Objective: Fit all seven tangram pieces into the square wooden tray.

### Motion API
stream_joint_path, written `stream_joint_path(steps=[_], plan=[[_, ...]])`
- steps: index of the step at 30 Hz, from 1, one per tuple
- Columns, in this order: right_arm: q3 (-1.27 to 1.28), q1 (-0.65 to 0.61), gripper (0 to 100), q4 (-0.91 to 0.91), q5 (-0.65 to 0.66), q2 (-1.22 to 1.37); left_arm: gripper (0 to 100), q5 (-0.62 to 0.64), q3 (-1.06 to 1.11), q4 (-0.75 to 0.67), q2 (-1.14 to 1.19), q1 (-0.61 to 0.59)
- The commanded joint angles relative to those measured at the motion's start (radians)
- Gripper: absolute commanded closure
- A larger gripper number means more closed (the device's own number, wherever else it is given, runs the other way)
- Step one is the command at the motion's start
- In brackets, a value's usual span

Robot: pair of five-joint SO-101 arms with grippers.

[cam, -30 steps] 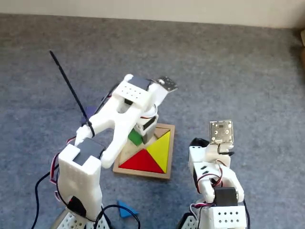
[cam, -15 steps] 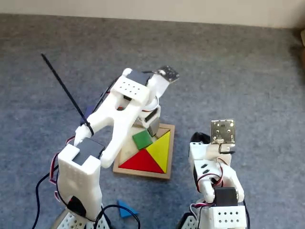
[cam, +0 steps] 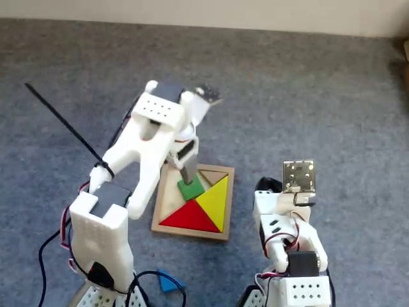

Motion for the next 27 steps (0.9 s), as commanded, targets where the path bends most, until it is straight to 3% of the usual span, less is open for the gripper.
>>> stream_joint_path(steps=[1, 7, 12, 17, 27], plan=[[-0.015, 0.012, 97.4, -0.024, -0.005, -0.013, 74, -0.017, 0.076, -0.109, -0.008, -0.016], [-0.015, 0.012, 97.4, -0.024, -0.005, -0.013, 74, -0.014, 0.231, -0.301, -0.007, 0.015], [-0.015, 0.010, 97.4, -0.024, -0.005, -0.013, 74, 0.080, 0.239, -0.361, -0.007, 0.047], [-0.015, 0.012, 97.4, -0.024, -0.005, -0.013, 74, 0.091, 0.211, -0.367, -0.018, 0.070], [-0.015, 0.013, 97.4, -0.024, -0.005, -0.013, 74, 0.091, -0.087, 0.064, -0.019, 0.021]])
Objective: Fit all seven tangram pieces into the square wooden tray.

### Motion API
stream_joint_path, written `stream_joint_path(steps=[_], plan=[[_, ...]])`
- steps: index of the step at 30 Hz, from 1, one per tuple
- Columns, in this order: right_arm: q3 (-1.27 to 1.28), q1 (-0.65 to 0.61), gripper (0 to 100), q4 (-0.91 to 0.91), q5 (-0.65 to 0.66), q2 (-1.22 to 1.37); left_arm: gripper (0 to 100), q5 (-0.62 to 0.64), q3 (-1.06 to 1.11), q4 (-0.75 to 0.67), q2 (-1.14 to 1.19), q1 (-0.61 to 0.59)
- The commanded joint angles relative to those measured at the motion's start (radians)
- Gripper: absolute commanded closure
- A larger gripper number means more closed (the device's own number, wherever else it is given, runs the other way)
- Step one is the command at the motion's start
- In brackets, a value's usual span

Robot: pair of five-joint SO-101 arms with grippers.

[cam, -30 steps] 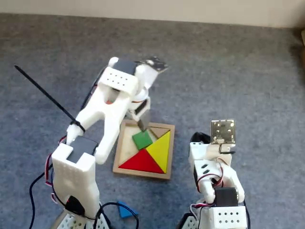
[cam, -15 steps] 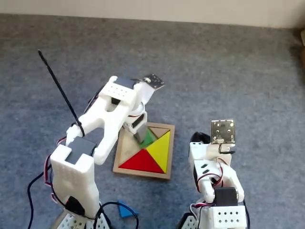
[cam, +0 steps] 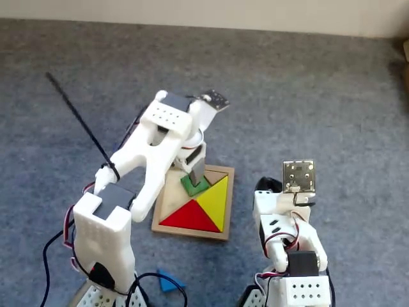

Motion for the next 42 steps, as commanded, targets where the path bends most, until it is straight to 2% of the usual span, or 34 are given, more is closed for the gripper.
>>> stream_joint_path(steps=[1, 9, 13, 15, 19, 31, 36, 42], plan=[[-0.015, 0.013, 97.4, -0.024, -0.005, -0.013, 74, 0.008, -0.099, 0.127, -0.024, -0.019], [-0.015, 0.013, 97.4, -0.024, -0.005, -0.013, 74, 0.002, 0.122, 0.123, -0.321, 0.002], [-0.015, 0.013, 97.4, -0.024, -0.005, -0.013, 73, 0.000, 0.346, 0.011, -0.472, 0.021], [-0.015, 0.013, 97.4, -0.024, -0.005, -0.013, 73, -0.051, 0.467, -0.035, -0.529, 0.027], [-0.015, 0.013, 97.4, -0.024, -0.005, -0.013, 74, -0.163, 0.682, -0.080, -0.647, 0.081], [-0.015, 0.013, 97.4, -0.024, -0.005, -0.013, 74, -0.161, 1.208, -0.272, -1.066, 0.265], [-0.015, 0.013, 97.4, -0.024, -0.003, -0.013, 74, -0.161, 1.305, -0.295, -1.101, 0.348], [-0.015, 0.015, 97.4, -0.024, -0.003, -0.013, 74, -0.161, 1.308, -0.298, -1.101, 0.377]])
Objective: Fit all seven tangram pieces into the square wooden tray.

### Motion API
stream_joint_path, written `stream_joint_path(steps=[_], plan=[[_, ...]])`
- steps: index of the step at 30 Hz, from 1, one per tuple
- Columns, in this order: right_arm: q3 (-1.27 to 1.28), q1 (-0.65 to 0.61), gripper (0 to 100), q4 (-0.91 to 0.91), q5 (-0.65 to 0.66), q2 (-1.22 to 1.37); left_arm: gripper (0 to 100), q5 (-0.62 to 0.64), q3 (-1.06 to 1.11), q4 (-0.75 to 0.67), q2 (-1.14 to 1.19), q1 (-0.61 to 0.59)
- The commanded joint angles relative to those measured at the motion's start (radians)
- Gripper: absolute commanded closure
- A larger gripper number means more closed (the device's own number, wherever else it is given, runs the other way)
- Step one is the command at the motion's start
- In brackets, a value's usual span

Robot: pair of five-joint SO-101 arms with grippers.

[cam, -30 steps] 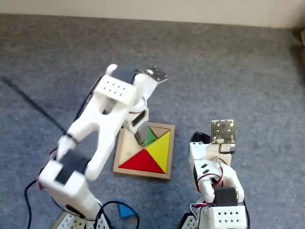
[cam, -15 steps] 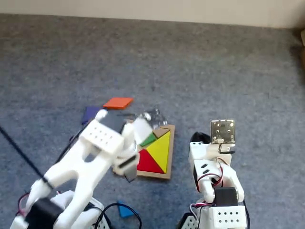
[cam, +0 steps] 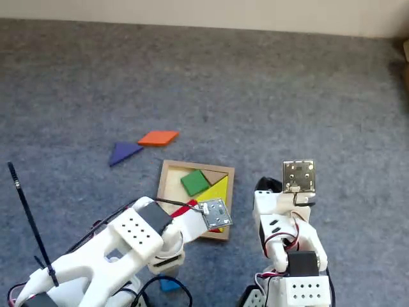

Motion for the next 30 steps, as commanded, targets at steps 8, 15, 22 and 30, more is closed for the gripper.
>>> stream_joint_path(steps=[8, 15, 22, 30], plan=[[-0.021, 0.067, 97.4, -0.025, -0.003, -0.013, 74, -0.011, 0.021, -0.044, -0.024, 0.108], [-0.022, 0.071, 97.4, -0.025, -0.005, -0.013, 74, -0.012, 0.036, -0.115, 0.073, 0.134], [-0.022, 0.071, 97.4, -0.025, -0.005, -0.013, 74, -0.009, -0.127, -0.080, 0.440, 0.133], [-0.022, 0.071, 97.4, -0.025, -0.005, -0.013, 92, -0.011, -0.173, -0.071, 0.496, 0.107]])
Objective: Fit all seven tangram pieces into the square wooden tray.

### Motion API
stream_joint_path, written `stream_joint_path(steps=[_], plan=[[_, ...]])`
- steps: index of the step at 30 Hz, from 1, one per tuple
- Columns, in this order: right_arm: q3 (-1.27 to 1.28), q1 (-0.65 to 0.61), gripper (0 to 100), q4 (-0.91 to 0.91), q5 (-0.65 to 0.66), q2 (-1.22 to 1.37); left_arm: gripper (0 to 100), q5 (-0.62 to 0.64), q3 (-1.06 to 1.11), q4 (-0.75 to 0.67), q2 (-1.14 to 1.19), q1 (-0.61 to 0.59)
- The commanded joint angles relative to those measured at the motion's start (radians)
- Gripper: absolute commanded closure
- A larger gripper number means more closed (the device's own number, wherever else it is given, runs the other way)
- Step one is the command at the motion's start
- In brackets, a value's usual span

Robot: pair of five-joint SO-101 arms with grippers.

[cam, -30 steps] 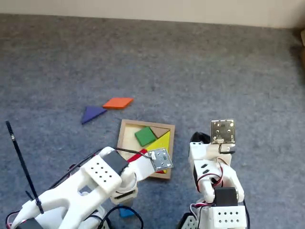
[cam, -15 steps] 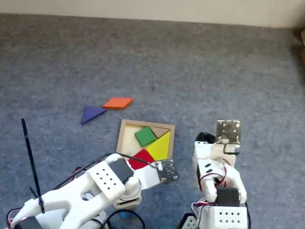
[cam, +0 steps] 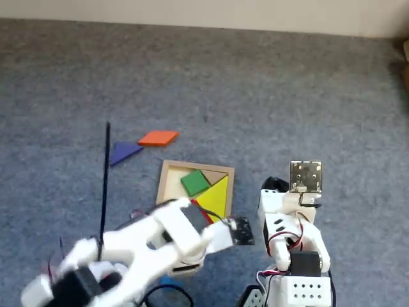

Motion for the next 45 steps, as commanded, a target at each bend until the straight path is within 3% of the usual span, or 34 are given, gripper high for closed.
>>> stream_joint_path(steps=[1, 7, 10, 17, 26, 32, 38, 45], plan=[[-0.022, 0.012, 97.4, -0.025, -0.005, -0.013, 92, 0.000, -0.012, 0.008, 0.005, -0.039], [-0.021, 0.012, 97.4, -0.025, -0.005, -0.013, 89, -0.006, -0.054, 0.012, -0.120, -0.268], [-0.021, 0.012, 97.4, -0.025, -0.005, -0.013, 87, -0.006, -0.102, 0.092, -0.223, -0.325], [-0.021, 0.012, 97.4, -0.025, -0.003, -0.013, 72, -0.002, -0.154, 0.338, -0.483, -0.255], [-0.021, 0.012, 97.4, -0.025, -0.003, -0.013, 71, -0.015, -0.101, 0.264, -0.325, -0.229], [-0.021, 0.012, 97.4, -0.025, -0.003, -0.013, 71, -0.141, -0.102, 0.221, -0.119, -0.231], [-0.019, 0.012, 97.4, -0.025, -0.003, -0.013, 71, -0.213, -0.077, 0.195, -0.084, -0.228], [-0.021, 0.012, 97.4, -0.025, -0.003, -0.013, 71, -0.245, -0.053, 0.186, -0.081, -0.096]])
